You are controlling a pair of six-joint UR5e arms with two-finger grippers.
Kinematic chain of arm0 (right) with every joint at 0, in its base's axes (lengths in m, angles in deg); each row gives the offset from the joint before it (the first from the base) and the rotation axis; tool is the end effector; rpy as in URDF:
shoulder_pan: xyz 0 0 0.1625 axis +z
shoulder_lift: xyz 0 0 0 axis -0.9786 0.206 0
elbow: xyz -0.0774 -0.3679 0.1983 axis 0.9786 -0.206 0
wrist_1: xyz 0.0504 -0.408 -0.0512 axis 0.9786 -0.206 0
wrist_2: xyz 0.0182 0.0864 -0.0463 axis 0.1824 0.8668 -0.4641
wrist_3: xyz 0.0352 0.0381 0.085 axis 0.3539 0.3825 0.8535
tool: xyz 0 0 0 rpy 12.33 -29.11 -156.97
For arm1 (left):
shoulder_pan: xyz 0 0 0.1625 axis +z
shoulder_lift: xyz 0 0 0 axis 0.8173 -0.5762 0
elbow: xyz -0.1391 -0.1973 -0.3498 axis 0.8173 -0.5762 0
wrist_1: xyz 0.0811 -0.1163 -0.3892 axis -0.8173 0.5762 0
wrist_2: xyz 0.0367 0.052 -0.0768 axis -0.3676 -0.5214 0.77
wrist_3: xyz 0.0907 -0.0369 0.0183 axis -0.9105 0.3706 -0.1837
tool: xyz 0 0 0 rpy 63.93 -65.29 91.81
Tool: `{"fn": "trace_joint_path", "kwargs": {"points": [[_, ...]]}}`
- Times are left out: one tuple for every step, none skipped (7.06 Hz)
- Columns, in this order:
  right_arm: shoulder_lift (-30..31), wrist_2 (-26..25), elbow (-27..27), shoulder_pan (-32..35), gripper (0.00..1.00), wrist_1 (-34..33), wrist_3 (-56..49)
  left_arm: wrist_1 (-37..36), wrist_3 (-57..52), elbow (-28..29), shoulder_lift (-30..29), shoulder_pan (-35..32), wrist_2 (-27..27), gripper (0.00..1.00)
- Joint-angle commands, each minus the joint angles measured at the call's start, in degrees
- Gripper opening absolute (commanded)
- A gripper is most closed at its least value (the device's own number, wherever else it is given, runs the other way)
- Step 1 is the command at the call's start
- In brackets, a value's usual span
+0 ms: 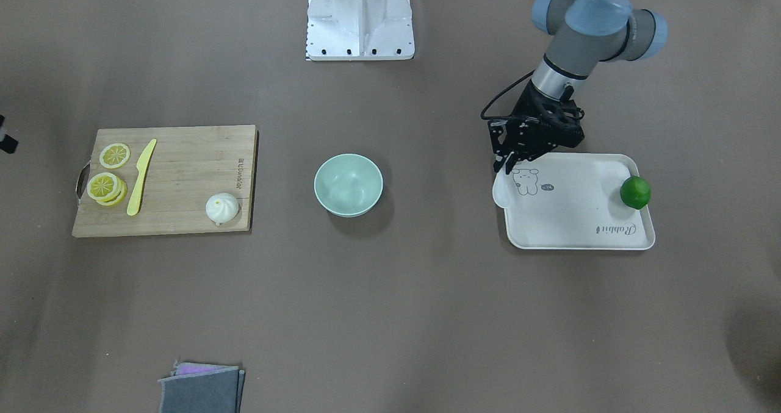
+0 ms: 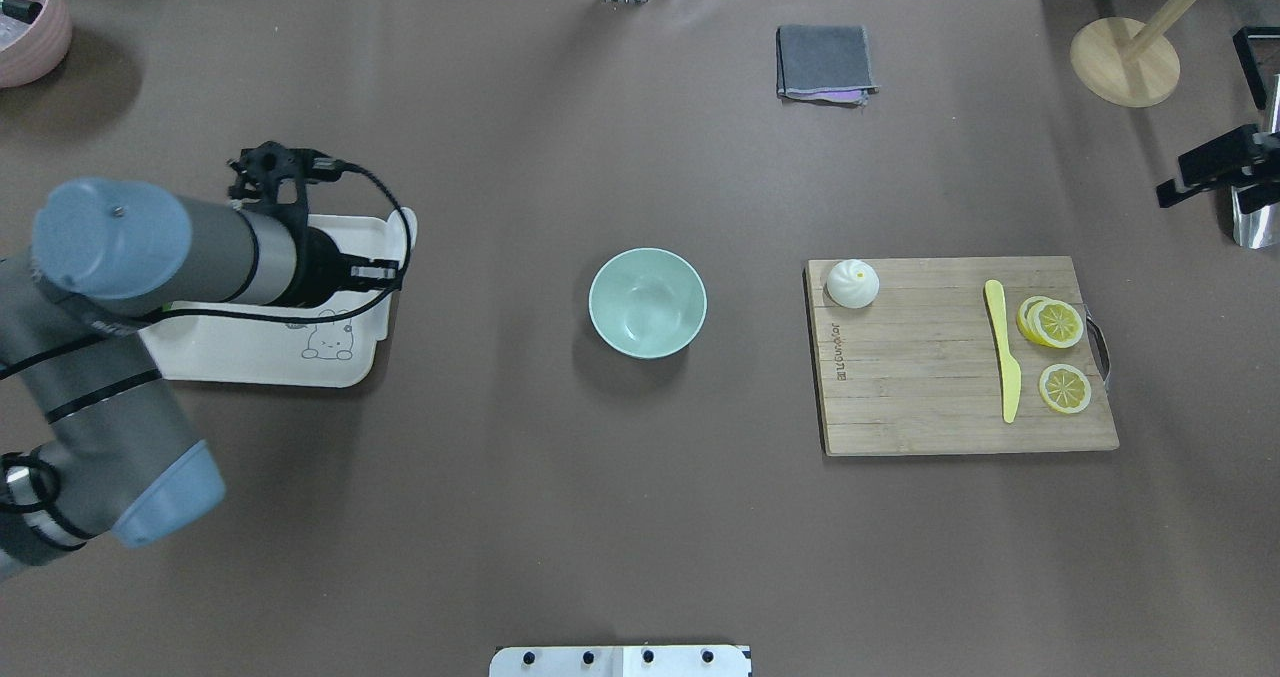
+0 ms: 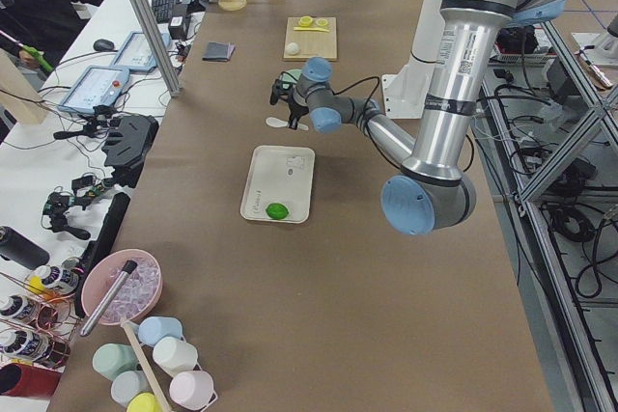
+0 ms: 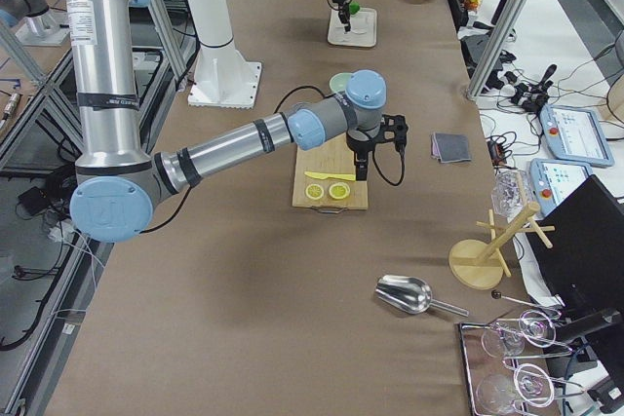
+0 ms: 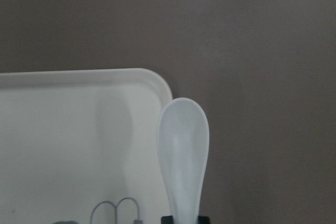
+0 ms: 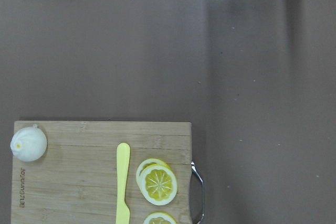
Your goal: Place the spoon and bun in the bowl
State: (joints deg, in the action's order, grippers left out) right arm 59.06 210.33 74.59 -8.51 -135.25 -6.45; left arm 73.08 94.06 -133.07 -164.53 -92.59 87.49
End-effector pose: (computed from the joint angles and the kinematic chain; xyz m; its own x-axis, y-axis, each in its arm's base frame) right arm -0.1181 -0.4955 0.4382 0.5923 -0.0342 0.8050 -0.0620 0.9942 0.0878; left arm 0.4034 -0.4503 0.3004 0.5262 0.1115 -0.8430 0.2218 0.9390 0.2627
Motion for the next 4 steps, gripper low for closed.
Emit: {"fn": "trace_joint_path", "kwargs": {"points": [[-3.70,-10.21,-0.56,-13.74,1.00,10.34,19.39,-9.31,6.05,0.23,-10.28,1.89,-1.13,0.00],[-7.30,-17.04,-0.91,-20.67,1.00,9.83,25.32,-9.58,6.76,0.58,-11.34,4.52,-5.05,0.00],[-9.16,-20.41,-3.70,-23.09,0.98,9.56,26.25,-9.40,6.85,2.33,-12.22,6.81,-7.87,0.00],[-10.66,-20.88,-5.82,-24.42,0.98,9.74,27.48,-9.75,7.81,3.56,-14.76,11.10,-12.86,0.00]]}}
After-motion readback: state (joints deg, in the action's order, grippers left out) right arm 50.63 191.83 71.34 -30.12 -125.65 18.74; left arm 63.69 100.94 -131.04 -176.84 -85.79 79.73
